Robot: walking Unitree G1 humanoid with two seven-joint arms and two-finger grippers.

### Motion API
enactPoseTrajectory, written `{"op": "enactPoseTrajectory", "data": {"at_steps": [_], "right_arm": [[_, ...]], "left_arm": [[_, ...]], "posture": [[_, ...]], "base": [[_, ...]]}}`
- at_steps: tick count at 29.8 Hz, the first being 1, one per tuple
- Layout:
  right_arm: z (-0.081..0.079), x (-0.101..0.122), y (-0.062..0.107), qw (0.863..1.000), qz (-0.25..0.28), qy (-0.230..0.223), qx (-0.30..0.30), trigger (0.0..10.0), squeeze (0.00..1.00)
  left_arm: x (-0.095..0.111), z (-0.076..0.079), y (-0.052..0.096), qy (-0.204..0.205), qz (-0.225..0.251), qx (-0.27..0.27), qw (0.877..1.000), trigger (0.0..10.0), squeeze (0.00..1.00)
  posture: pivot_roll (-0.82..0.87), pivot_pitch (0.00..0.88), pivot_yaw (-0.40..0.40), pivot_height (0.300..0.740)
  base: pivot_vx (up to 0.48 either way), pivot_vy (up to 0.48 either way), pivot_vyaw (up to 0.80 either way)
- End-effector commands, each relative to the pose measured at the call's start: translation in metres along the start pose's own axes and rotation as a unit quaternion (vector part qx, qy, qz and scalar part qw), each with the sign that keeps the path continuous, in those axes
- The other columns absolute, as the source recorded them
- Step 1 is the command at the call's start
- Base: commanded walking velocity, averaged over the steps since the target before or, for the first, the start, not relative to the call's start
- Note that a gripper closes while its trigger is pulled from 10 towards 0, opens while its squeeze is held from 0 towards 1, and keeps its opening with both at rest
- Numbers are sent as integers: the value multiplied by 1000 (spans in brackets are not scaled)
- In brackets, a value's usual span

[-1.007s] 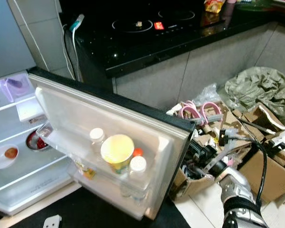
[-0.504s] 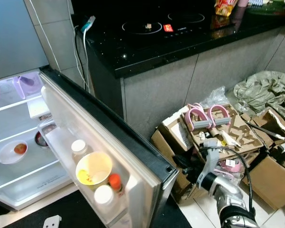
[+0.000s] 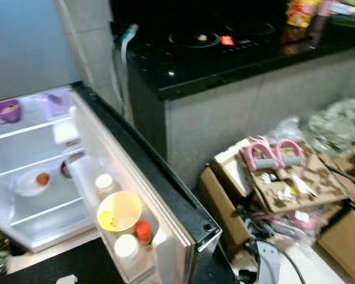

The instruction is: Restocking fridge

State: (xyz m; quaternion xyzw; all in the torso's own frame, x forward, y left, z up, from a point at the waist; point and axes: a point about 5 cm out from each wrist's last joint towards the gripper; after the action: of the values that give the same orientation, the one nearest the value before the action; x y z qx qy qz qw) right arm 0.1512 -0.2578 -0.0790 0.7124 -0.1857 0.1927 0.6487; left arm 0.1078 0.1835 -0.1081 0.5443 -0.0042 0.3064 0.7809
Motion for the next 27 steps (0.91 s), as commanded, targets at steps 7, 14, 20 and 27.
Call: {"op": "enactPoseTrajectory", "data": {"at_steps": [7, 14, 20, 27], "right_arm": [[2, -28, 5, 998, -54, -4, -38, 10000, 0], [0, -25, 3, 998, -47, -12, -38, 10000, 0], [-1, -24, 2, 998, -46, -13, -40, 10000, 0], [-2, -27, 2, 998, -49, -2, -44, 10000, 0]], "left_arm": [[-15, 1, 0, -5, -34, 8, 999, 10000, 0], [-16, 0, 0, -5, -39, 13, 999, 10000, 0], [-16, 0, 0, -9, -39, 14, 999, 10000, 0], [-15, -1, 1, -5, -37, 15, 999, 10000, 0]], "posture": [[-31, 48, 27, 740], [-35, 46, 30, 740], [-35, 46, 30, 740], [-35, 46, 37, 740]], "base": [[-36, 0, 0], [-337, 0, 0], [-369, 0, 0], [-361, 0, 0]]}}
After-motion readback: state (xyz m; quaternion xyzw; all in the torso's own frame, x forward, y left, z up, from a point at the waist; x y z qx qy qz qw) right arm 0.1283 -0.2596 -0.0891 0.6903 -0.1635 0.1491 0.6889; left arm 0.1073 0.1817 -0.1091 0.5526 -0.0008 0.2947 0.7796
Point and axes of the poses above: a point about 5 cm out from each wrist's last joint towards the gripper, its own y axis pointing back from the gripper into the wrist, its own x axis along the axis of the wrist's last joint, z = x × y, and after that the axes turned 11 degrees about y, right-handed
